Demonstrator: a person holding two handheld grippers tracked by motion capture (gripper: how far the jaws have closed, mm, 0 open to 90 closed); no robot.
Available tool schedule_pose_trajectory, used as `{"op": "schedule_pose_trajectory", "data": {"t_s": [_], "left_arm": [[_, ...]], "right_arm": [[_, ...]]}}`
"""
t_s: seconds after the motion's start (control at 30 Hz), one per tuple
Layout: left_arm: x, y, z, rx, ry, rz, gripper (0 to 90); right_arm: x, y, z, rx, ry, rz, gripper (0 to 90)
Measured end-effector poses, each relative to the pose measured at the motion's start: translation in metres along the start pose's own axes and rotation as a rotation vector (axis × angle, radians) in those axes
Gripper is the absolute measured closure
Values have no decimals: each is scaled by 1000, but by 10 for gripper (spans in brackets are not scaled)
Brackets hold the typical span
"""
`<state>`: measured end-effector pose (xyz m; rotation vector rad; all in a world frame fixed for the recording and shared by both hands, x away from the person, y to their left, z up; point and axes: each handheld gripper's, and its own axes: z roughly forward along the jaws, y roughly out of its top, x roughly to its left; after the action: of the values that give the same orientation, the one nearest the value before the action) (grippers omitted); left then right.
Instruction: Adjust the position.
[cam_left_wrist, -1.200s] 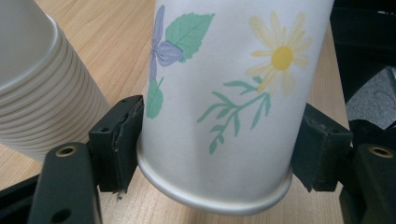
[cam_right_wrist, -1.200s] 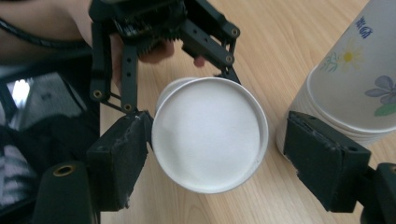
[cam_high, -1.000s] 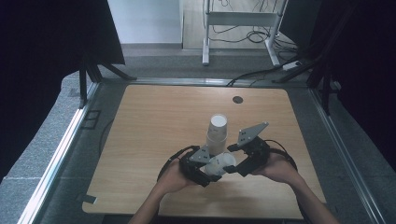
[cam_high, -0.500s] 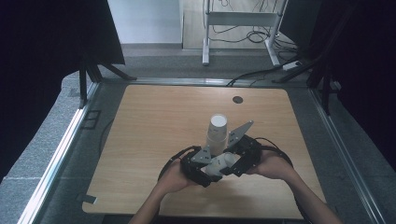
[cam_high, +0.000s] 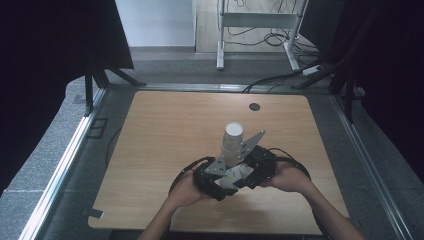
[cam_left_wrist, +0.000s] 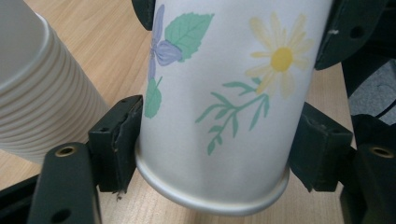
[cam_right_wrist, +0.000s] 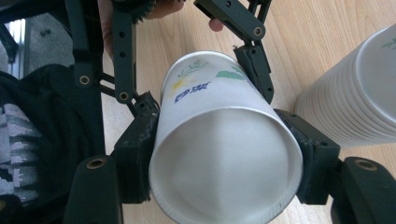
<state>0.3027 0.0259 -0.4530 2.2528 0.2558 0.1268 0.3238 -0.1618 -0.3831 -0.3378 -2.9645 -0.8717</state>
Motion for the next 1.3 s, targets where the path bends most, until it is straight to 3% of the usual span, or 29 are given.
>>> {"op": "schedule_pose_trajectory", "data": {"t_s": [0.23,0.77,1.3], "left_arm": [[2,0,-2,-19,-7,-17,151],[3,0,-6,-50,-10,-24,147],[3,-1,-8,-68,-25,-32,152]], "right_arm": [[-2,-10,-2,-68,12,36,357],[-11,-50,-3,-340,87,113,361],[-13,-76,11,-514,120,161,362]]}}
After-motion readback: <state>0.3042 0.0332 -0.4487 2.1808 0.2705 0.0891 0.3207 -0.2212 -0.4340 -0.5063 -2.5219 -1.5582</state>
